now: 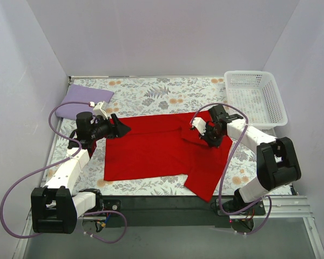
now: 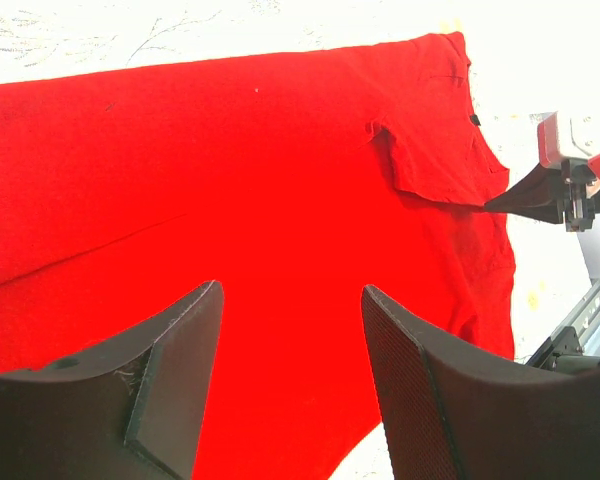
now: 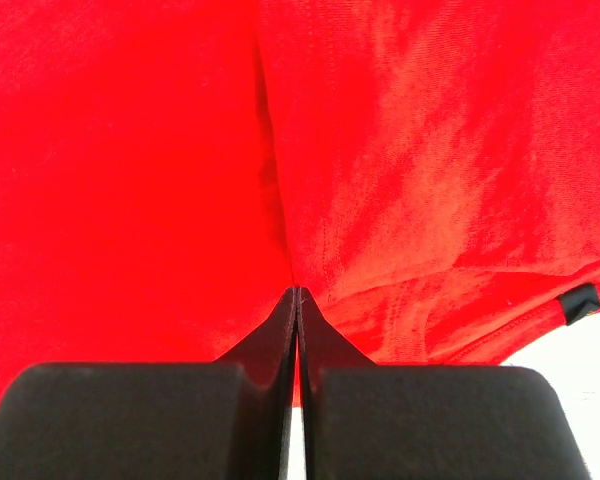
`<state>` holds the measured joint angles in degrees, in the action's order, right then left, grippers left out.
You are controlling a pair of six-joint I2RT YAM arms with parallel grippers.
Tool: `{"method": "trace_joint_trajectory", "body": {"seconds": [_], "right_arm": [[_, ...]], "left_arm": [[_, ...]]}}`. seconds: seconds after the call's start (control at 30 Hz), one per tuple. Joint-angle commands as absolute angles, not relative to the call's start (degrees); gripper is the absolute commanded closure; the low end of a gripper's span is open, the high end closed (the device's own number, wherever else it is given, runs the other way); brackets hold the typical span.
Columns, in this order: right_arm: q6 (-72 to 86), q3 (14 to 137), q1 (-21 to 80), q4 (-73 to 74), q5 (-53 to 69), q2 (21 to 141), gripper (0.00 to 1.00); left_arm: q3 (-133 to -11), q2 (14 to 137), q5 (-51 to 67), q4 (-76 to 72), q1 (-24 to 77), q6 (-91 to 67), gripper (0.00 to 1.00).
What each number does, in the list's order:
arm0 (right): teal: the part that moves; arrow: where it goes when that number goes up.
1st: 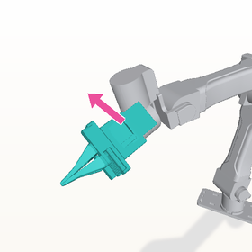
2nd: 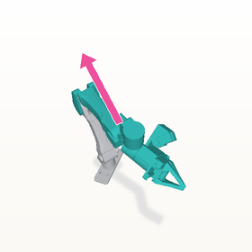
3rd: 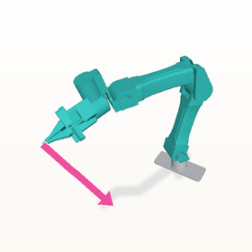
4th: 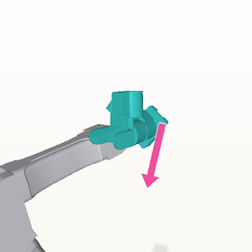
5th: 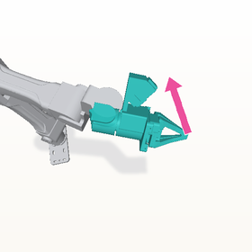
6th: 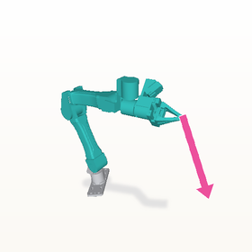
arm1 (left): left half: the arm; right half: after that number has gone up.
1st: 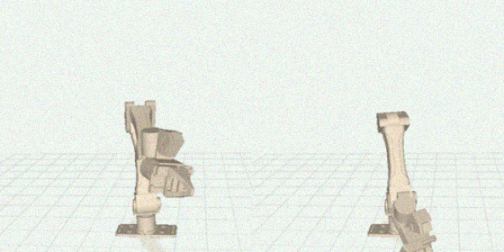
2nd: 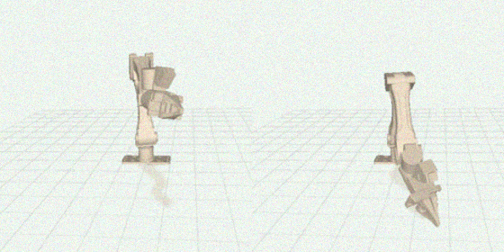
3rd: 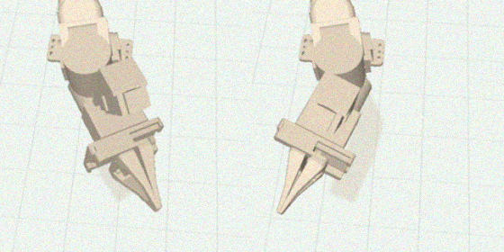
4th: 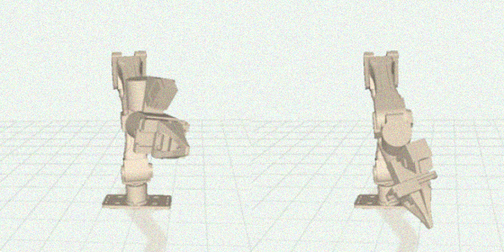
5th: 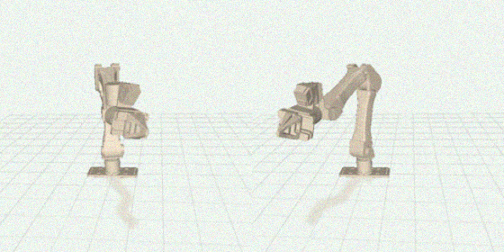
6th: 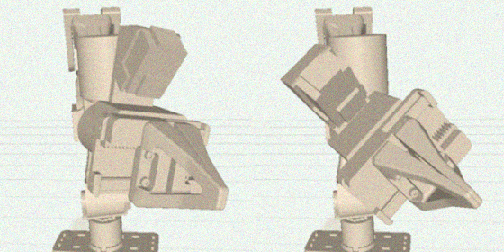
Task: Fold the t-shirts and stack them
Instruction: Fold the tshirt
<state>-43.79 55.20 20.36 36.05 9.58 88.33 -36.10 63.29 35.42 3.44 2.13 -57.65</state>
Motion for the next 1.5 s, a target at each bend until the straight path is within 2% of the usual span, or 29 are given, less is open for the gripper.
{"method": "trace_joint_trajectory", "body": {"seconds": [0.0, 0.3, 0.37, 0.43, 0.6, 0.73, 0.8, 0.9, 1.23, 1.47], "right_arm": [[-43.59, 54.23, 20.57, 38.32, 11.33, 85.87, 0.99], [-42.98, 54.66, 20.57, 39.72, 13.88, 85.25, 0.98], [-42.45, 55.45, 20.57, 40.25, 14.32, 84.90, 0.79], [-42.01, 57.56, 20.39, 40.69, 14.77, 83.86, 0.65], [-38.16, 64.76, 17.15, 40.61, 16.95, 82.00, 0.56], [-34.73, 69.60, 8.03, 39.73, 26.78, 82.09, 0.55], [-34.19, 69.35, 5.72, 39.46, 33.27, 82.26, 0.55], [-33.93, 66.81, 4.40, 38.50, 36.73, 81.48, 0.56], [-31.03, 58.37, 3.52, 31.12, 40.07, 78.84, 0.57], [-30.41, 53.70, 2.73, 27.78, 42.80, 77.52, 0.56]], "left_arm": [[-36.56, 61.70, 36.39, 3.25, 2.46, -57.04, 0.44], [-36.48, 61.87, 36.12, 3.25, 2.55, -57.04, 0.43], [-36.39, 61.88, 36.04, 3.34, 2.64, -57.13, 0.43], [-36.47, 61.88, 35.60, 3.34, 2.64, -57.13, 0.43], [-36.47, 61.09, 30.00, 4.22, 2.64, -57.48, 0.43], [-37.09, 61.70, 22.44, 7.11, 2.64, -57.92, 0.43], [-37.53, 62.14, 19.70, 8.25, 2.64, -58.44, 0.43], [-37.70, 62.31, 15.30, 8.87, 2.64, -59.15, 0.43], [-38.58, 66.35, 9.68, 9.84, 2.29, -60.11, 0.44], [-43.32, 75.75, 4.31, 10.63, 0.35, -60.65, 0.48]]}}
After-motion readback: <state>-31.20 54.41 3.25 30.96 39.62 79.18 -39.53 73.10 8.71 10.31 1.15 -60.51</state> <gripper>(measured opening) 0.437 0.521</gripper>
